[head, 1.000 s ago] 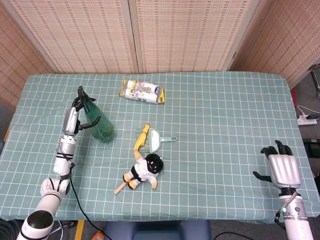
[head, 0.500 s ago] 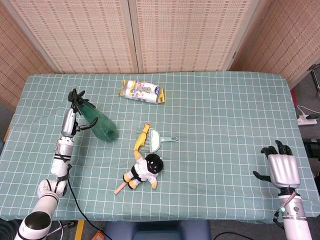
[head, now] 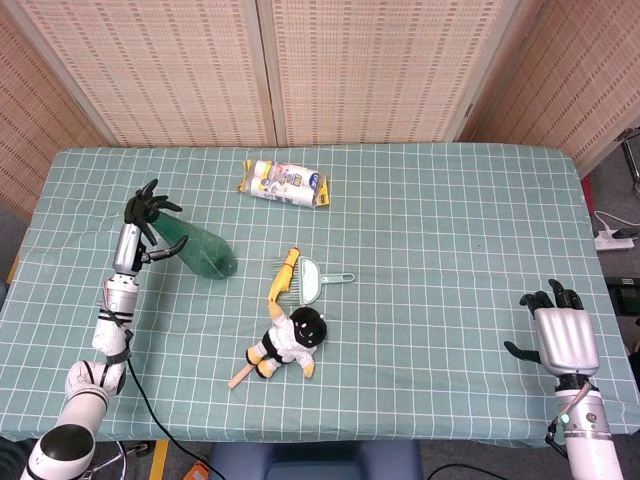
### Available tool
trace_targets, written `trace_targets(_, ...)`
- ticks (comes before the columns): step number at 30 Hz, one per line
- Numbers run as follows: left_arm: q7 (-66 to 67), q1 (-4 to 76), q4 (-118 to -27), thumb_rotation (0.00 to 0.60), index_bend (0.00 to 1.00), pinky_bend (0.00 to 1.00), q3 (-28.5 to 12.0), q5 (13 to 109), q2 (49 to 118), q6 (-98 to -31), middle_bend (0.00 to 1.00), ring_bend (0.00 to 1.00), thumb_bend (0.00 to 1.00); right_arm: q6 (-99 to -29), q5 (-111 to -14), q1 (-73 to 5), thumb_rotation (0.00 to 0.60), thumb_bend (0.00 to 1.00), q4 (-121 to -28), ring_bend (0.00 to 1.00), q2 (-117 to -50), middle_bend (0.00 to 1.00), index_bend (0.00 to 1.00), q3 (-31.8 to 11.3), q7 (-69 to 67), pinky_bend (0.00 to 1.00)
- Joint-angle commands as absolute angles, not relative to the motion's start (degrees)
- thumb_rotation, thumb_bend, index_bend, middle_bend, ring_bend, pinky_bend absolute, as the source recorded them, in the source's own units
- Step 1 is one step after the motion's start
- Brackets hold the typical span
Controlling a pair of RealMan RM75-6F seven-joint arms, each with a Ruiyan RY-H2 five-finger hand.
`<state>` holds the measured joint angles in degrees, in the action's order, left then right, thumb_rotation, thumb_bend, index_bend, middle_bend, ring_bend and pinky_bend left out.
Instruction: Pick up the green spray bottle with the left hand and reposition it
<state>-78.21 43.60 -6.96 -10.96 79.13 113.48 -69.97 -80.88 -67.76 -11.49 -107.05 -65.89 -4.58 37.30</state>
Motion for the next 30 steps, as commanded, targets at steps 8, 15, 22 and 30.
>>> trace_targets(8,-79.95,42.56,-7.58,0.6,0.0,0.05,-9.55,80.49,112.15,-71.74,0.34,0.17,0.2,-80.54,-68.65,-11.63,0.6,0.0,-106.51,0.11,-65.81,0.33,0.36,-4.47,35.78,0.21)
trace_targets(15,-80.61,42.1,-8.67,0.6,0.0,0.05,-7.0,83.14,111.0,-74.36,0.35,0.17,0.19,-79.67,-70.9,-11.84,0.6,0.0,-105.14,0.11,-65.58,0.33,0.36,-4.22,32.04,0.21)
trace_targets(22,-79.73,42.43,-9.93,0.6,0.0,0.05,-5.42,84.88,110.14,-75.93,0.35,0.17,0.19,-79.7,-73.68,-11.66,0.6,0.0,-103.23,0.11,-65.77,0.34,0.36,-4.01,27.8,0.22)
trace_targets(30,-78.53,43.41,-11.73,0.6,0.0,0.05,-4.2,86.19,109.29,-75.19,0.32,0.17,0.19,-80.01,-76.08,-11.34,0.6,0.0,-101.23,0.11,-66.13,0.35,0.36,-3.9,24.06,0.22)
